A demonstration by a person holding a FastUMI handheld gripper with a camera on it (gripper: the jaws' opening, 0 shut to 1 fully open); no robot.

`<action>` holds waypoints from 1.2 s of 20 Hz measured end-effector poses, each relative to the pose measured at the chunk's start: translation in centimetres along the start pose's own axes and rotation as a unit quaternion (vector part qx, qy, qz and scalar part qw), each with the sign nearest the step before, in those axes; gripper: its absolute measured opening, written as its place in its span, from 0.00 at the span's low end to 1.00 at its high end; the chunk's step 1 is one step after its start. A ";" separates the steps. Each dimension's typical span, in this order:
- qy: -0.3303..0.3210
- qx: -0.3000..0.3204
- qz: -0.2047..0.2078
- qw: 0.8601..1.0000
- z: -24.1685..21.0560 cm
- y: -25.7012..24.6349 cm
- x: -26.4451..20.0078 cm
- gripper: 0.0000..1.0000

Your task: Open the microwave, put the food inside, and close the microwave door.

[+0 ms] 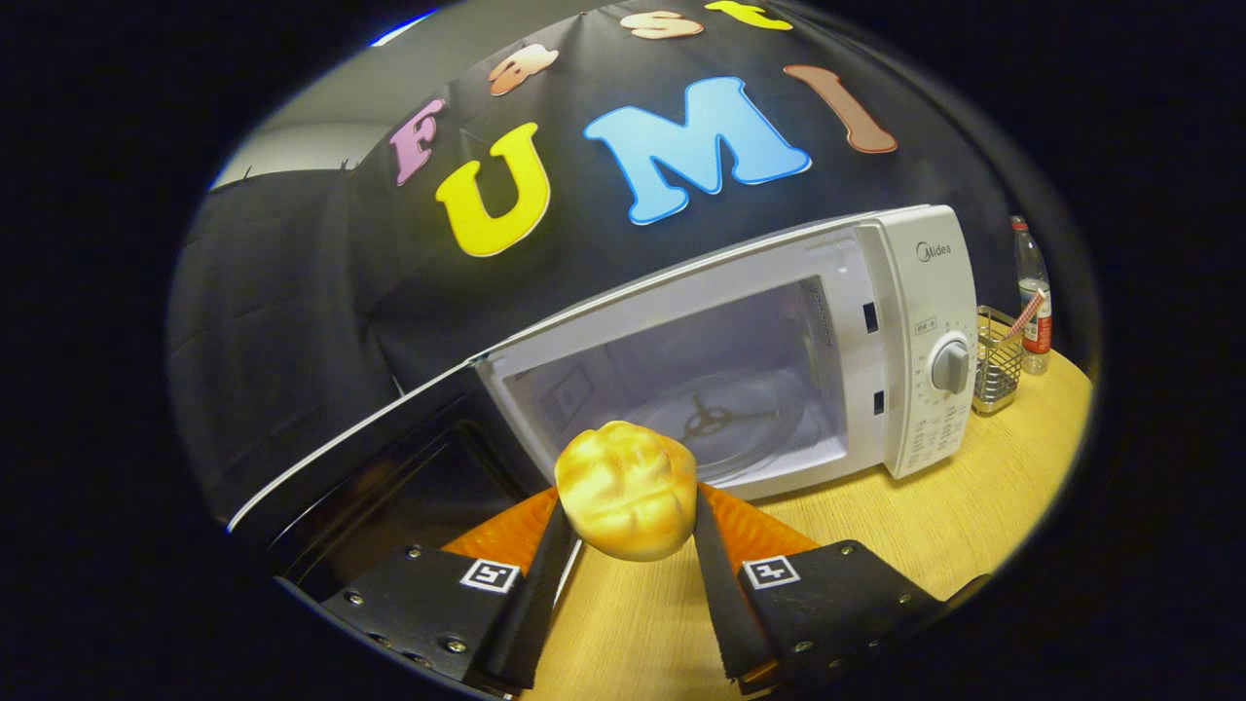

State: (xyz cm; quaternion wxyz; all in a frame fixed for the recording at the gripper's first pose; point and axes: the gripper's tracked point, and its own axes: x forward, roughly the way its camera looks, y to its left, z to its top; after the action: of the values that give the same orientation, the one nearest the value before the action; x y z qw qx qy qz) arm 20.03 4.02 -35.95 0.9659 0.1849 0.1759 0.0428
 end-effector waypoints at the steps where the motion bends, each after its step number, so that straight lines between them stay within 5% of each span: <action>1: -0.002 0.010 -0.016 1.000 0.0 -0.4 1.5 0.69; 8: -0.034 0.087 -0.077 0.993 1.0 -2.8 9.3 0.69; 17: -0.059 0.068 -0.116 0.989 0.5 -4.0 14.9 0.69; 24: -0.047 0.067 -0.121 0.989 -0.8 -5.0 15.7 0.81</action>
State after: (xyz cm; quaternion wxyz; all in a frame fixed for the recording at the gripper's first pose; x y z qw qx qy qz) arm 34.48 1.94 -43.61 0.9567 0.2282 0.1538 -0.0949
